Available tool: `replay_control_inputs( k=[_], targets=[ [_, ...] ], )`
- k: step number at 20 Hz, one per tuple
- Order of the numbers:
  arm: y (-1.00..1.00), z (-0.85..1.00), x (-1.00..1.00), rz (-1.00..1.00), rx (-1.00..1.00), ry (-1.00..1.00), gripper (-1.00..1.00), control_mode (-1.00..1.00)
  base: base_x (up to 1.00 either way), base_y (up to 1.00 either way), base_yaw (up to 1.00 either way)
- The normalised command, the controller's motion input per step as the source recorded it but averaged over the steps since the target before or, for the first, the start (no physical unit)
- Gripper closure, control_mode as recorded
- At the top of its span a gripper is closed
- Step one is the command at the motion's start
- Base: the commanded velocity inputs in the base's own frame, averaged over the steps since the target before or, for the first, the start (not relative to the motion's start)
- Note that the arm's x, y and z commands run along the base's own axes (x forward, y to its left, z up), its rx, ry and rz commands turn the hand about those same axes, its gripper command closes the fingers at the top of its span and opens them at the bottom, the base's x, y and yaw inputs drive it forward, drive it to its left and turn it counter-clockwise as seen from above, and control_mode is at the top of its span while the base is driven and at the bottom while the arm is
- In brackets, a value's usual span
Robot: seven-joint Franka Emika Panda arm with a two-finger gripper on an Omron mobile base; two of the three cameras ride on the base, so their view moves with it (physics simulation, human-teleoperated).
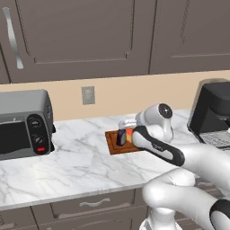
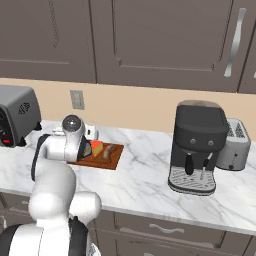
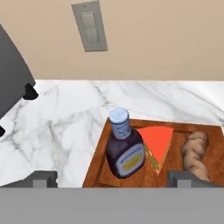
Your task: Retrieve the reheated potato from the microwave, then place the potato, cheese, and condiment on the cutting board.
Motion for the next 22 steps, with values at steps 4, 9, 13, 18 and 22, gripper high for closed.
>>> replay_control_inputs(
  k=[4,9,13,18,22],
  targets=[
    [0.00,0.39,-0.60,-0.01,0.04,0.16,-1.00,-1.00,0.00,0.00,0.00],
    [-0.03,0.40,-0.64,0.00,0.05,0.12,-1.00,-1.00,0.00,0.00,0.00],
    [-0.03,0.35,-0.73,0.00,0.03,0.02,-1.00,-1.00,0.00,0.00,0.00],
    [-0.02,0.35,-0.76,0.00,0.00,0.00,-1.00,-1.00,0.00,0.00,0.00],
    [0.00,0.37,-0.73,0.00,0.00,0.00,-1.00,-1.00,0.00,0.00,0.00]
  ],
)
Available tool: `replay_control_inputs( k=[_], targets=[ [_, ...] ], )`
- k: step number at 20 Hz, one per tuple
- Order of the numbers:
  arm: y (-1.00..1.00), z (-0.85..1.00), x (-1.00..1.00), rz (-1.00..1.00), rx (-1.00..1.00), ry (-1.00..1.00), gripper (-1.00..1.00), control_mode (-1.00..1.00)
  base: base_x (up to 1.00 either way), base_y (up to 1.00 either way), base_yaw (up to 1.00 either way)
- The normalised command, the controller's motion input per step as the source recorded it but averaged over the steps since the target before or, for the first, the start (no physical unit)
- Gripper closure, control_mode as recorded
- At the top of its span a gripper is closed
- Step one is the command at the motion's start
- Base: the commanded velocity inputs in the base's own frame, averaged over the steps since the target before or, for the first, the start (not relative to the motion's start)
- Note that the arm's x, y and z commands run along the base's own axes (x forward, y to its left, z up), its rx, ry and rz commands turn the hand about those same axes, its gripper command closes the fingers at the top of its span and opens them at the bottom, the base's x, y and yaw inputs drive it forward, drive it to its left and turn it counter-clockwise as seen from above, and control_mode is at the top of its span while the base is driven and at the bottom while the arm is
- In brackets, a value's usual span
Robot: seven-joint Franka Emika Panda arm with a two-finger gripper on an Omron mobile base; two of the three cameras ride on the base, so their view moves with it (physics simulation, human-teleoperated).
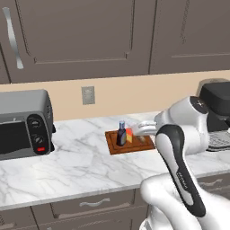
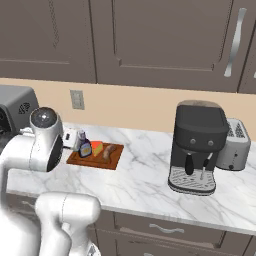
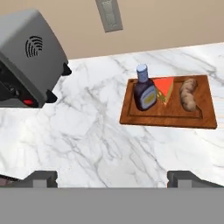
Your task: Retrieve the reheated potato from the microwave, then place the potato, cheese, and condiment on the cutting board.
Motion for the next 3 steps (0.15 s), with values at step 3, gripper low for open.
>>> replay_control_inputs(
  k=[3],
  targets=[
    [0.00,0.34,-0.71,0.00,-0.01,-0.01,-1.00,-1.00,0.00,0.00,0.00]
  ],
)
